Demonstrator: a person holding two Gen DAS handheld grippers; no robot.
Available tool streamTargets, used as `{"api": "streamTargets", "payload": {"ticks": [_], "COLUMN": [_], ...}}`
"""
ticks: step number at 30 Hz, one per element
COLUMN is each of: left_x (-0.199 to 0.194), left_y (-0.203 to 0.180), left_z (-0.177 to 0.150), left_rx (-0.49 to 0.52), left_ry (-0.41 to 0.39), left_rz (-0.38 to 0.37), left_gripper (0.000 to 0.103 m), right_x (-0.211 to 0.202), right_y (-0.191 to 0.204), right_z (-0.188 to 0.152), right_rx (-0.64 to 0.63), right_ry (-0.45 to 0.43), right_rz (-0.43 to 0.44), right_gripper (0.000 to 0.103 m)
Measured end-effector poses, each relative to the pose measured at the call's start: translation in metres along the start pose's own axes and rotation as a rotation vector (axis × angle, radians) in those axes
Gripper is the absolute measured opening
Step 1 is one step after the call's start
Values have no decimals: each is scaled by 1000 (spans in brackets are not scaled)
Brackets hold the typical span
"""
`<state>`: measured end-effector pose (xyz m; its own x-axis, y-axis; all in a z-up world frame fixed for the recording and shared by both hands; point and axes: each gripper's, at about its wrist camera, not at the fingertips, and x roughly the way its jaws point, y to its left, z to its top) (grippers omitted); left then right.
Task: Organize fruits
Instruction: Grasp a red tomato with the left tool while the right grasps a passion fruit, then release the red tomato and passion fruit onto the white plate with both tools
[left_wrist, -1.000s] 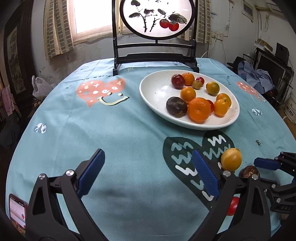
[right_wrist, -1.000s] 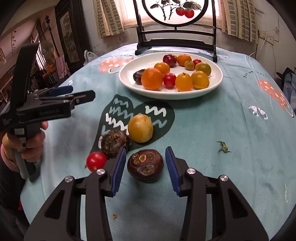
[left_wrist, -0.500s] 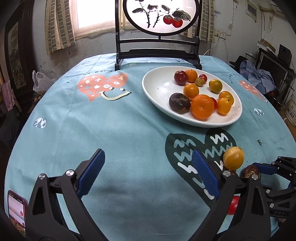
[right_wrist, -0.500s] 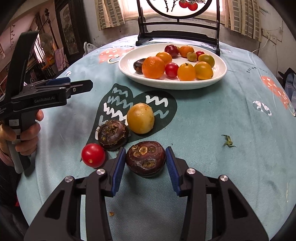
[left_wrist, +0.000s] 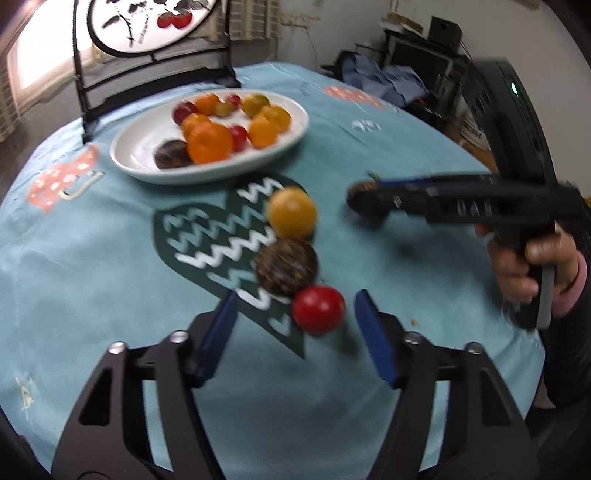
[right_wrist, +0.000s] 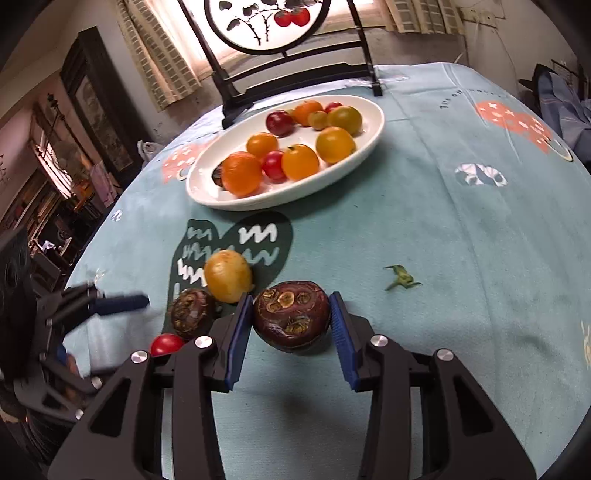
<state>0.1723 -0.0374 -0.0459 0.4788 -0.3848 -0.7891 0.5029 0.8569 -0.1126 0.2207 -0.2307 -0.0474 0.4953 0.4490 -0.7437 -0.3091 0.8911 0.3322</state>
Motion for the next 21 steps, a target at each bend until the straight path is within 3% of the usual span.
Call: {"api": "streamTargets", "payload": {"ticks": [3,8,13,21], "left_x": [7,8,12,13], "left_y": [-4,-5,-6,-7], "left_z": [-3,-3,1,2], "left_rx": [5,-17,-30,-23], "left_ry": [27,24,25,19], "left_rz": [-15,-34,-37,-30], "left_gripper": [49,46,33,32], "right_x": [0,1,1,1], "right_y": [2,2,3,2], "right_z": [0,0,0,0], "right_rx": [-12,-20,-26,-22], "right_ry": [2,2,1,-4], "right_rz": [-4,-16,-20,-11], "right_gripper": [42,42,42,42]}}
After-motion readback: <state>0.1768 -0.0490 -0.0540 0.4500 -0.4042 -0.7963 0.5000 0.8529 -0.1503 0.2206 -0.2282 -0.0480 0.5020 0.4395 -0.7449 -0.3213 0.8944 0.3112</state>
